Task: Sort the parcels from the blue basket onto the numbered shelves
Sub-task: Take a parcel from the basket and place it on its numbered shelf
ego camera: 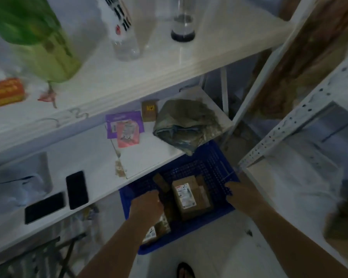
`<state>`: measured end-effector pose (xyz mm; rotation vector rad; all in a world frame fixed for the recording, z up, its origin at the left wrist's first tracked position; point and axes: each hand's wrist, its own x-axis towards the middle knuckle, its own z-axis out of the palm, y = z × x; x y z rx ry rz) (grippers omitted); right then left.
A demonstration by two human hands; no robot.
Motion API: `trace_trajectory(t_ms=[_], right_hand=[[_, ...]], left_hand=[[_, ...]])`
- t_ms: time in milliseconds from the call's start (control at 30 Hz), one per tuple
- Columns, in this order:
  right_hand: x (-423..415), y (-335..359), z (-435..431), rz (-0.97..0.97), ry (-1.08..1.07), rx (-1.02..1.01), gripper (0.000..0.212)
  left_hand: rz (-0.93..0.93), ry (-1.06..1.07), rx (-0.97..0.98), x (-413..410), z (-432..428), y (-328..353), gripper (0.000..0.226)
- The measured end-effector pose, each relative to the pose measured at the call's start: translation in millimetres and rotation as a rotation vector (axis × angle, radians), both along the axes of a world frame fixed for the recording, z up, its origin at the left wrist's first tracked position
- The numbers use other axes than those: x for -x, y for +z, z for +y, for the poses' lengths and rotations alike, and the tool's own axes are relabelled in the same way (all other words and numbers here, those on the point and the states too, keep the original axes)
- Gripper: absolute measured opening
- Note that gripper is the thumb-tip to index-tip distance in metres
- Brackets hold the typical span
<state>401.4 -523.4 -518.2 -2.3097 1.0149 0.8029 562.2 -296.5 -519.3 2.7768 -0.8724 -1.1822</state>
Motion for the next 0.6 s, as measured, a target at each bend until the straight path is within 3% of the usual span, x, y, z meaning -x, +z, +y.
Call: trace_trajectory(t_ms=[200, 333, 500, 600], right_hand=[[-10.7, -169.7, 12.1, -0.048, -0.131, -0.093, 0.046], [-9.6, -268.9, 9.4, -0.057, -0.148, -0.124, 0.052], [-21.4, -373.9, -4.2, -0.058, -0.229, -0.183, 0.074], [-28.2, -417.7, -7.0, -0.099, -0.373, -0.330, 0.094]], left_hand=[[0.159, 0.010, -0.078, -1.3, -20.7, -169.8, 0.057], [0.250, 0.138, 0.038, 6.0, -52.1, -269.6, 0.065], [0.473, 0.372, 0.053, 16.9, -83.6, -372.9, 0.100], [0.545, 0.467, 0.097, 23.1, -95.0, -401.9, 0.101]])
